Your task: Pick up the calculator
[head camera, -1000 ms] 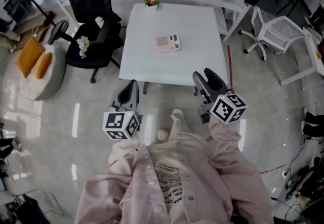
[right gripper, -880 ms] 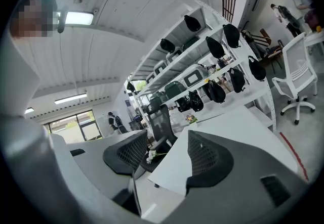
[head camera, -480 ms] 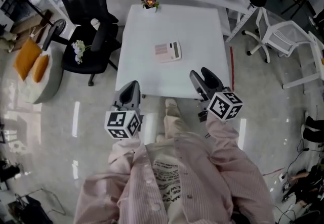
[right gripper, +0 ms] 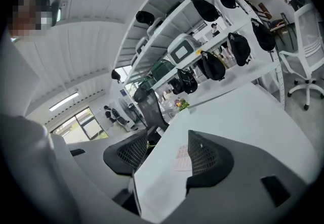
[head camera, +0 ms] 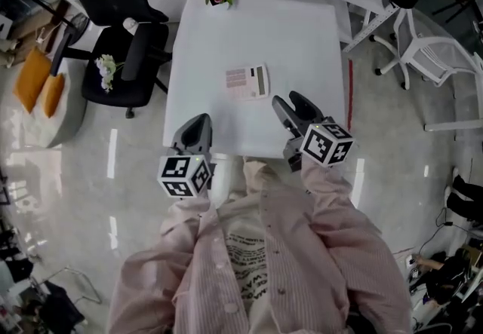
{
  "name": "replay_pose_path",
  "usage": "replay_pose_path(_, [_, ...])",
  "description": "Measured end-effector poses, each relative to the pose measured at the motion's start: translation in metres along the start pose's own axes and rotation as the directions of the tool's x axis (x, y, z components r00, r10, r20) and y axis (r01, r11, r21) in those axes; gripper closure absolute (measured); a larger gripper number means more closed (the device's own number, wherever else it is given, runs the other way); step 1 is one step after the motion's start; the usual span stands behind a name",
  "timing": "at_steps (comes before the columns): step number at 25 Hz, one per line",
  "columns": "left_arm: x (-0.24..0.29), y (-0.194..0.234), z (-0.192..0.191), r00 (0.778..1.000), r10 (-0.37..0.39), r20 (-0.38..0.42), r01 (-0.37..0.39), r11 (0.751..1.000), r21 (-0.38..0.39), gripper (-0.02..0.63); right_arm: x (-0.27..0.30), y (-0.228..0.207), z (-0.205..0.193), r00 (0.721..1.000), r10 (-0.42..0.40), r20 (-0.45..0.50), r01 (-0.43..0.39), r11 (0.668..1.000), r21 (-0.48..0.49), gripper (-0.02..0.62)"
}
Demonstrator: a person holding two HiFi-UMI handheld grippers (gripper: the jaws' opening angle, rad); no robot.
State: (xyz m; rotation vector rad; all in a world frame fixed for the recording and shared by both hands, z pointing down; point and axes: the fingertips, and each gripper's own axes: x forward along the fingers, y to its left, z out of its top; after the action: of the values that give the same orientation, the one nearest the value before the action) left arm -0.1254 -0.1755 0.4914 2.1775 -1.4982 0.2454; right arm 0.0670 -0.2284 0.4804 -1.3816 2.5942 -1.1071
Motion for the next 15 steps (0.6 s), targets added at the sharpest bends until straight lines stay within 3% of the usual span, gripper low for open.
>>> replay_pose_path(15, [0.085, 0.032, -0.029, 0.99, 0.075, -0.123, -0.088, 0.991, -0.102, 0.606, 0.093, -0.074, -0.029, 0.977, 0.012, -0.215, 0.01, 0.995, 0.099, 0.371])
